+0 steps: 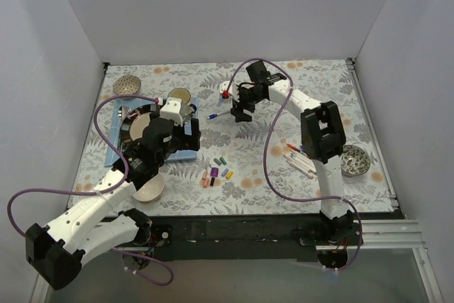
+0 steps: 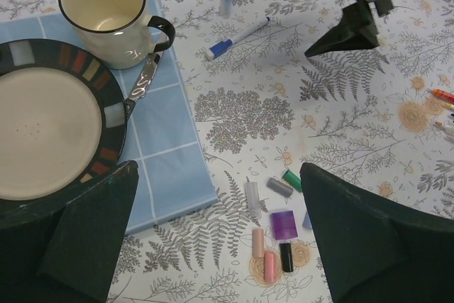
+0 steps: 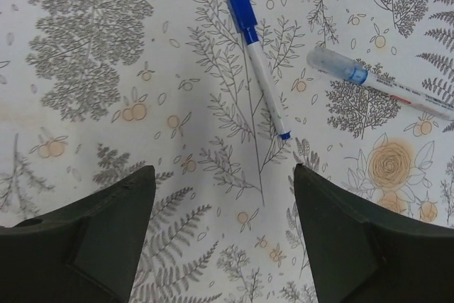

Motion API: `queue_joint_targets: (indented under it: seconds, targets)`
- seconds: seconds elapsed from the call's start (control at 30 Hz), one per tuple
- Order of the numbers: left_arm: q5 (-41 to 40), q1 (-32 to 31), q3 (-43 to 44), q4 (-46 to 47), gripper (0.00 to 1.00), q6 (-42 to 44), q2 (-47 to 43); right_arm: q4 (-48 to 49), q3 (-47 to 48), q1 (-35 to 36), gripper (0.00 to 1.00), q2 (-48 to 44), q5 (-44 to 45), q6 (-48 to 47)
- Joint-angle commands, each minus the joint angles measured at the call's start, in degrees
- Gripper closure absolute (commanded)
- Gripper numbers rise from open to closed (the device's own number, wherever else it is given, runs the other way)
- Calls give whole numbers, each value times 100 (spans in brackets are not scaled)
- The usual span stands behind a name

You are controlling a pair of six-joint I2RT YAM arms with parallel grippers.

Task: Open the pen caps

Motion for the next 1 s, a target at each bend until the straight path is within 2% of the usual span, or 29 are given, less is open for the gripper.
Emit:
queue_joint_targets:
  seconds: [0.0,0.13,0.33,0.43,0.63,0.73,0.77,0.9,0.97]
  targets:
    - [-265,24,-68,147,2,115,-118,-116,985,121,18,588,337,446]
    - [-212,24,-94,130,2,150,-153,-405,2170,217,20,1422,328,595]
    - [-194,32,-112,147,2,159,-241,-353,2419,323,21,1820,478,631]
    - [-168,33,-103,156,2,168,-259,-371,2446,323,25,1925,443,692]
    - [-186,41,-120,147,2,177,-268,-503,2516,306,43,2110,302,771]
    - [-177,50,-120,156,2,177,-268,-634,2569,305,56,2172,258,780]
    - [-186,50,-120,147,2,177,-268,-687,2578,306,64,2172,258,780]
    - [-186,50,-120,147,2,177,-285,-977,2499,306,85,2102,381,754]
    - [-20,76,-112,156,2,142,-320,-960,2201,306,99,1997,591,859]
